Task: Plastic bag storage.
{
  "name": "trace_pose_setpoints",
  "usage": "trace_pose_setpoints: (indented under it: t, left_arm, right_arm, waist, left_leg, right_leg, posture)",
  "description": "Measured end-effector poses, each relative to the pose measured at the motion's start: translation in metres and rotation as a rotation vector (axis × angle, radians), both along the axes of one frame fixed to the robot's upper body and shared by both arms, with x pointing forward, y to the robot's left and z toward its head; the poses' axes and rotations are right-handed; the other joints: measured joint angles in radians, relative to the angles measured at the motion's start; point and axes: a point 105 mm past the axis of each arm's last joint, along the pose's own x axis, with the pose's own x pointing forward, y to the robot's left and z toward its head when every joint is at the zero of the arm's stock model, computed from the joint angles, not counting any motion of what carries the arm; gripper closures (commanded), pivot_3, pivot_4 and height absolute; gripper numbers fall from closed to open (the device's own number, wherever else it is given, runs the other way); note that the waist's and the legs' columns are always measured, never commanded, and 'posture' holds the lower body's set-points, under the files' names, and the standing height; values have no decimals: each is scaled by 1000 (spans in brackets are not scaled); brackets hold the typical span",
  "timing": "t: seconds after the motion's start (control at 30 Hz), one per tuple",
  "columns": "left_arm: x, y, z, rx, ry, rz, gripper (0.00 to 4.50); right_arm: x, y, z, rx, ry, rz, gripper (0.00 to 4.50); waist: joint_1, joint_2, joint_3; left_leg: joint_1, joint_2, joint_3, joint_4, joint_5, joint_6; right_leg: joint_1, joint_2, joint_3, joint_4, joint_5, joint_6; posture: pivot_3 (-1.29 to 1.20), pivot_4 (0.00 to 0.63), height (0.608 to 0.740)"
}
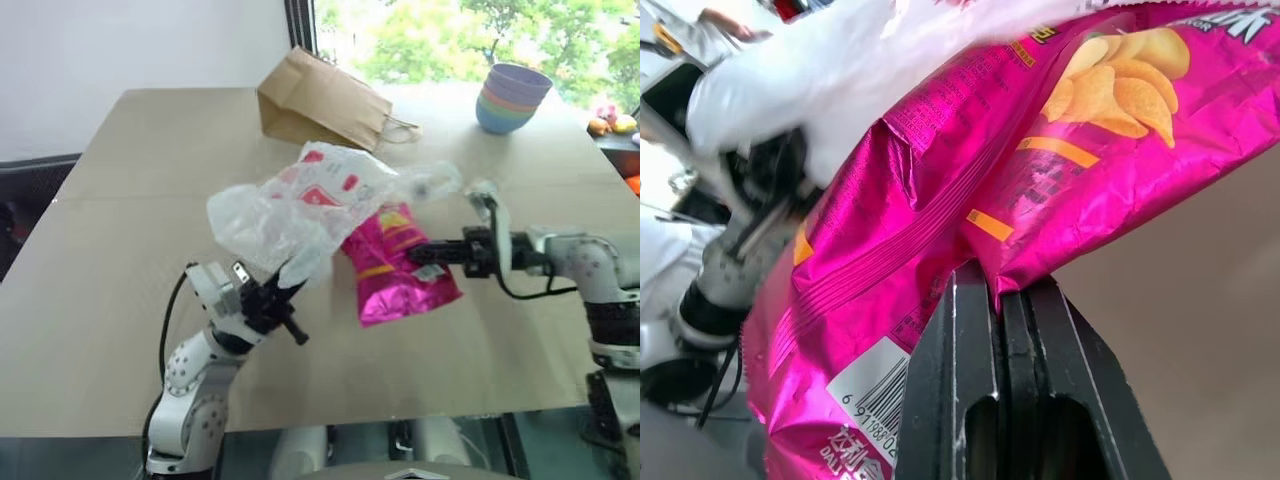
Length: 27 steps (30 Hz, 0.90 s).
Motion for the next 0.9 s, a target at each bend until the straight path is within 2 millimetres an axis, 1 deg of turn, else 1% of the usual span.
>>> trace_pose_setpoints:
  t: [0.1, 0.23, 0.33, 0.47, 0.53, 0.67, 0.8, 0.9]
  left_arm:
    - [-4, -3, -3, 51, -16, -33, 4500]
    - [-5, -4, -6, 75, -27, -39, 4500]
    - [-2, 0, -10, 102, -32, -33, 4500]
    - [2, 3, -11, 157, -58, -55, 4500]
    - [5, 3, -9, 178, -80, -71, 4500]
    - [17, 3, -2, 201, -119, -80, 4500]
    - [43, 1, 21, 208, -211, -62, 4500]
    - [54, 1, 27, 214, -236, -56, 4500]
  right_arm:
    - [12, 7, 5, 34, -24, -23, 4472]
    - [19, 11, 9, 87, -37, -38, 4472]
    - [23, 4, 17, 150, -41, -66, 4472]
    - [26, -10, 43, 283, -80, -106, 4472]
    - [26, -14, 50, 331, -87, -121, 4472]
    - [25, -19, 62, 387, -112, -140, 4472]
    - [22, -21, 72, 426, -139, -149, 4472]
    - [23, -26, 75, 453, -142, -175, 4472]
  waist:
    - [-2, 0, 0]
    - [-1, 0, 0]
    - [0, 0, 0]
    - [-2, 0, 0]
    - [-2, 0, 0]
    - [-1, 0, 0]
    - [-1, 0, 0]
    - [-3, 0, 0]
  left_leg:
    - [0, -1, 0, 0, 0, 0]
    - [0, -1, -1, 0, 0, 0]
    - [-1, -1, -1, 0, 0, 0]
    - [-1, -1, -1, 0, 0, 0]
    - [0, -1, -1, 0, 0, 0]
    - [0, -1, -1, 0, 0, 0]
    - [0, -1, 0, 0, 0, 0]
    - [-1, -1, 0, 0, 0, 0]
  right_leg:
    - [0, 0, 0, 0, 0, 0]
    - [0, 0, -1, 0, 0, 0]
    - [0, -1, -1, 0, 0, 0]
    - [0, 0, -1, 0, 0, 0]
    - [0, 0, -1, 0, 0, 0]
    - [0, 0, -1, 1, 0, 0]
    - [0, -1, -1, 1, 0, 0]
    - [0, -1, -1, 0, 0, 0]
  posture:
    - [0, 150, 740]
    - [0, 150, 740]
    - [0, 150, 740]
    - [0, 150, 740]
    - [0, 150, 740]
    - [0, 150, 740]
    - [0, 150, 740]
    - [0, 150, 740]
